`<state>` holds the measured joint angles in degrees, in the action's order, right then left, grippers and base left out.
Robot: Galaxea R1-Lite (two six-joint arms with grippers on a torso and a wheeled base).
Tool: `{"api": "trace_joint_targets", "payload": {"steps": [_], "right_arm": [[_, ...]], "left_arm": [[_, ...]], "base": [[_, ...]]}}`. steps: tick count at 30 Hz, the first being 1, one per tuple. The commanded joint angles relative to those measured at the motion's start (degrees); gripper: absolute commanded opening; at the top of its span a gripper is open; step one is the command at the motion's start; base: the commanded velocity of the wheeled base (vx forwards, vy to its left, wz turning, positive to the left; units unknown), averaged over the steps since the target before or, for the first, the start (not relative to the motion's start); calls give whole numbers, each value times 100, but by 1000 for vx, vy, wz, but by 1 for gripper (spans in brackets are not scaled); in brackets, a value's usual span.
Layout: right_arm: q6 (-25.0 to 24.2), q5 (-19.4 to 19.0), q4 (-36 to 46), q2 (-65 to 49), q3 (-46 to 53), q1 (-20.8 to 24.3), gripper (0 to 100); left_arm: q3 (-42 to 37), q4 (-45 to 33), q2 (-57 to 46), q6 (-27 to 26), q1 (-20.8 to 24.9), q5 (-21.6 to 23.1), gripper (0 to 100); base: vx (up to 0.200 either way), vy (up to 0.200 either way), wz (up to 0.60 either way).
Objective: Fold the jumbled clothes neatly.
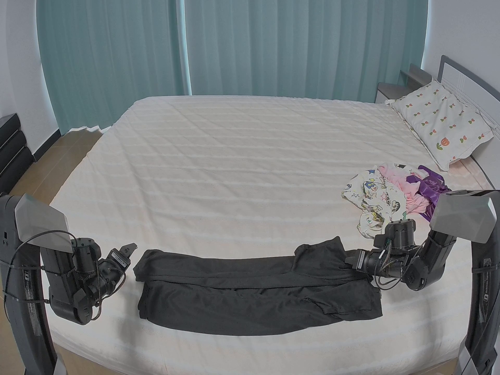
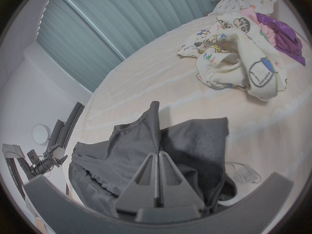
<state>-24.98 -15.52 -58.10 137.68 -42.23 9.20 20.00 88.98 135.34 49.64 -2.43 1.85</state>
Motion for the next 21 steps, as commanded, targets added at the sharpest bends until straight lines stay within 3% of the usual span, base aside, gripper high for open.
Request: {"api": "trace_joint_targets", "payload": {"steps": [1, 21], "right_arm": [[2, -13, 36, -479, 356, -129, 0], [37, -39, 132, -558, 716, -358, 0]], "left_arm": [[-32, 76, 28, 2, 5, -1, 100], [-190, 93, 54, -25, 199, -27, 100]], "base": [[0, 0, 0], [0, 0, 0]]}}
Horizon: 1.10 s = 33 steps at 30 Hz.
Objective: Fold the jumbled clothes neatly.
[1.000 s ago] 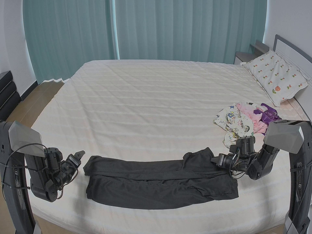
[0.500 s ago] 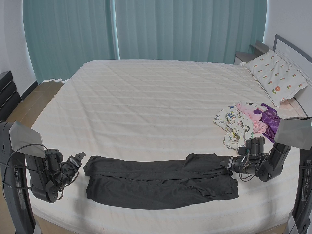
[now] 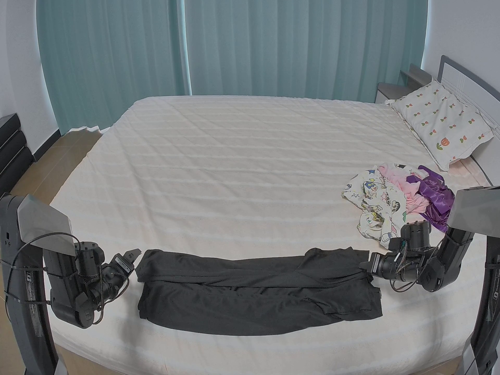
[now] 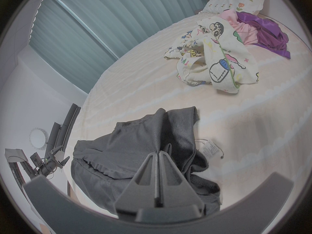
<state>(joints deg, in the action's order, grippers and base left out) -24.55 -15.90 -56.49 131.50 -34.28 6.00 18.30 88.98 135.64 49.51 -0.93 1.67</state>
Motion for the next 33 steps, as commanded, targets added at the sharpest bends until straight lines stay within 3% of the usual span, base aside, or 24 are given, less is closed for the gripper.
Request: {"api": "trace_joint_targets", "payload": {"steps": [1, 9, 11, 18, 19, 21, 28, 33], "right_arm": [[-23, -1, -55, 95, -123, -37, 100], [-384, 43, -213, -195, -61, -28, 100], [-946, 52, -319, -538, 325, -37, 100], [-1702, 412, -714, -863, 1152, 24, 100], [-2159, 570, -872, -889, 1319, 77, 100], [-2484, 667, -1022, -854, 1407, 95, 100], [-2924, 895, -1259, -634, 1521, 253, 100], [-3293, 1080, -1285, -432, 1468, 385, 100]], "left_arm": [[-19, 93, 23, -11, 66, -9, 100], [-239, 102, -29, -29, 128, 44, 100], [-362, 102, -82, -20, 189, 53, 100], [-485, 102, -91, 6, 260, 62, 100], [-582, 102, -91, 15, 374, 62, 100], [-661, 102, -91, 15, 497, 53, 100], [-872, 102, -82, 6, 699, 44, 100], [-854, 102, -12, 6, 928, -18, 100]], "base": [[0, 0, 0], [0, 0, 0], [0, 0, 0], [-57, 0, 0], [-200, 0, 0], [-200, 0, 0], [-200, 0, 0], [0, 0, 0]]}}
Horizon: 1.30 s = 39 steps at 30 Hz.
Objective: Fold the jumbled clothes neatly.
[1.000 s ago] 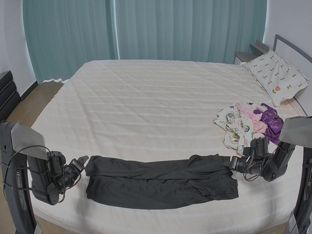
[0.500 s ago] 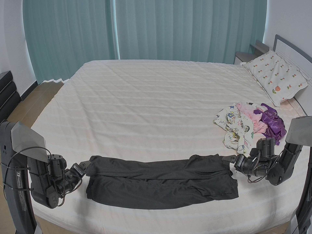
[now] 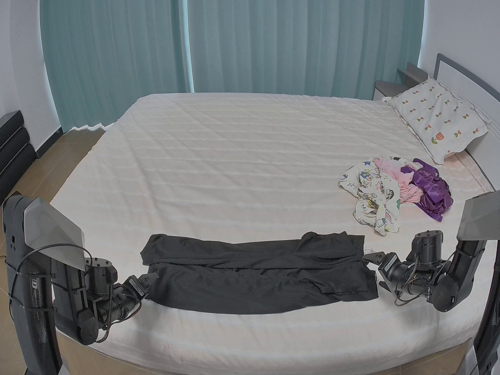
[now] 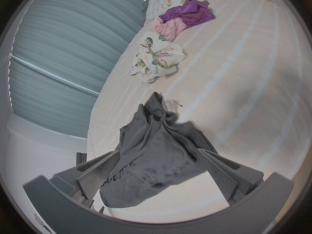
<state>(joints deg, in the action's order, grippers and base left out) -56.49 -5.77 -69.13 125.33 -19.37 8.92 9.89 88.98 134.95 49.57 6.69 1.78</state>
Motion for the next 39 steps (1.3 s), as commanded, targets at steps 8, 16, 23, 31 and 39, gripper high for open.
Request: {"api": "trace_joint_targets", "payload": {"steps": [8, 16, 23, 31, 39], "right_arm": [[-169, 190, -364, 360, 30, 233, 100], [-160, 603, -716, 703, 83, 461, 100], [-152, 621, -742, 694, 135, 461, 100], [-143, 621, -751, 703, 223, 470, 100], [-134, 621, -742, 747, 250, 514, 100]], "left_arm": [[286, 102, 313, -17, 561, -398, 100], [453, 85, 541, -44, 755, -864, 100], [699, 32, 699, -246, 825, -1031, 100], [1042, -56, 910, -378, 799, -1417, 100], [1253, -65, 954, -378, 728, -1479, 0]], "base": [[0, 0, 0], [0, 0, 0], [0, 0, 0], [0, 0, 0], [0, 0, 0]]}}
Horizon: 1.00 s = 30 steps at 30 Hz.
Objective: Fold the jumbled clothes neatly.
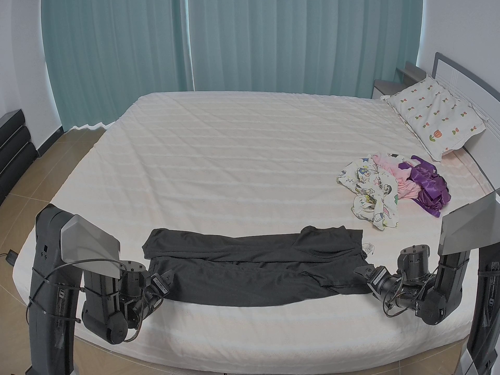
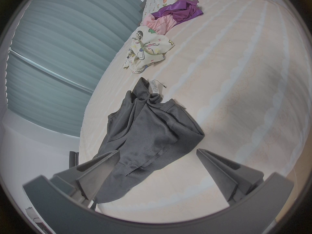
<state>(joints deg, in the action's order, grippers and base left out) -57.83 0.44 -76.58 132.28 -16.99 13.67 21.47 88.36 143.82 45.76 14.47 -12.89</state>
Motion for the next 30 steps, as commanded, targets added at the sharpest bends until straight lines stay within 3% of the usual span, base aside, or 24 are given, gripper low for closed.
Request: {"api": "trace_joint_targets", "payload": {"steps": [1, 14, 27, 28, 30], "right_arm": [[0, 9, 3, 70, 3, 40, 100], [211, 501, 3, 509, -155, 251, 100], [422, 554, 64, 826, -876, 330, 100], [448, 571, 64, 834, -893, 330, 0], [519, 677, 56, 931, -946, 339, 0]], "left_arm": [[77, 6, 58, 3, -50, -12, 0], [-178, 68, 5, 47, -164, -250, 0], [-178, 68, 14, 64, -173, -241, 0], [-178, 68, 14, 64, -173, -241, 0], [-178, 68, 14, 64, -173, -232, 0]], "base": [[0, 0, 0], [0, 0, 0], [0, 0, 0], [0, 0, 0], [0, 0, 0]]}}
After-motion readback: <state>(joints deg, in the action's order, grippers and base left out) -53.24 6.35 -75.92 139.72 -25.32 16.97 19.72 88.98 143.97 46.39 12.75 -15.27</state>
